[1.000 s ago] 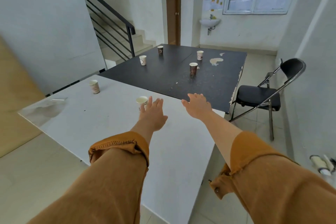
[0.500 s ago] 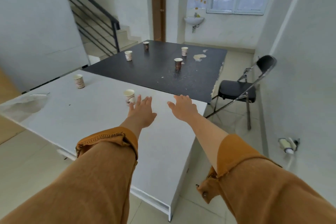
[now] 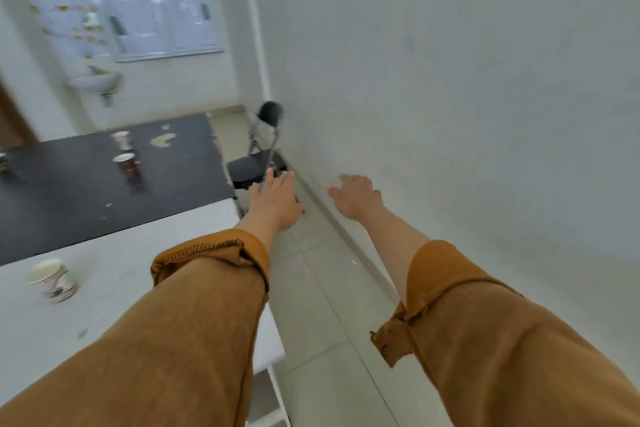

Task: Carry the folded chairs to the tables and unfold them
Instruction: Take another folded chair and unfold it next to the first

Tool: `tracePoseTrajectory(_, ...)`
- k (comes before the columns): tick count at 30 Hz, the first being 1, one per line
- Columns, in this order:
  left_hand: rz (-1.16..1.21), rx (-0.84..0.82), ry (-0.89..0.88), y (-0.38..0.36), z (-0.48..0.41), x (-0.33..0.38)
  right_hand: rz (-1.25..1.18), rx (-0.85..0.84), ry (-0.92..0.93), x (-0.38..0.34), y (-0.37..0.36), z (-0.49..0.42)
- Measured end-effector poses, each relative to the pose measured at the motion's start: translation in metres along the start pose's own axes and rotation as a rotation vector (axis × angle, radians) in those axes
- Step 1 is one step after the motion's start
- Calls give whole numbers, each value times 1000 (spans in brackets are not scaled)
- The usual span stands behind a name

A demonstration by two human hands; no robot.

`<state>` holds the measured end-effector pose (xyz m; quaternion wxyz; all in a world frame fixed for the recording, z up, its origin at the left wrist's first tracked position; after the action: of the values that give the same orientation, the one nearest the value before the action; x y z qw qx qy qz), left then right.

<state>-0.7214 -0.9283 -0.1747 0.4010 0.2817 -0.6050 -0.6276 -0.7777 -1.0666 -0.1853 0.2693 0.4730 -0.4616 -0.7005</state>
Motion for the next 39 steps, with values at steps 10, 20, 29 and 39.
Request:
tracePoseTrajectory(10, -67, -126, -465, -58, 102, 175, 13, 114, -438, 134, 21, 195)
tracePoseTrajectory(20, -87, -246, -881, -109, 245, 386, -14, 247, -817, 280, 57, 407)
tracePoseTrajectory(29, -64, -339, -1057, -144, 376, 505, 20, 258, -1011, 365, 84, 577)
tracePoseTrajectory(39, 70, -335, -1025, -161, 444, 515, 60, 272, -1015, 371, 61, 660)
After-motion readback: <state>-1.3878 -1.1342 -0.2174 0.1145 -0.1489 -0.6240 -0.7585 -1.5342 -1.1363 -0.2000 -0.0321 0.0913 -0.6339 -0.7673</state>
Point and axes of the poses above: each hand's wrist, its own z-axis away from the middle knuckle, its own y-axis out of the back of the hand, x = y × z, the point moved 4 cm from there along -z, towards the middle knuckle, and after that the axes turned 7 degrees about -x, right-handed, at the moved point
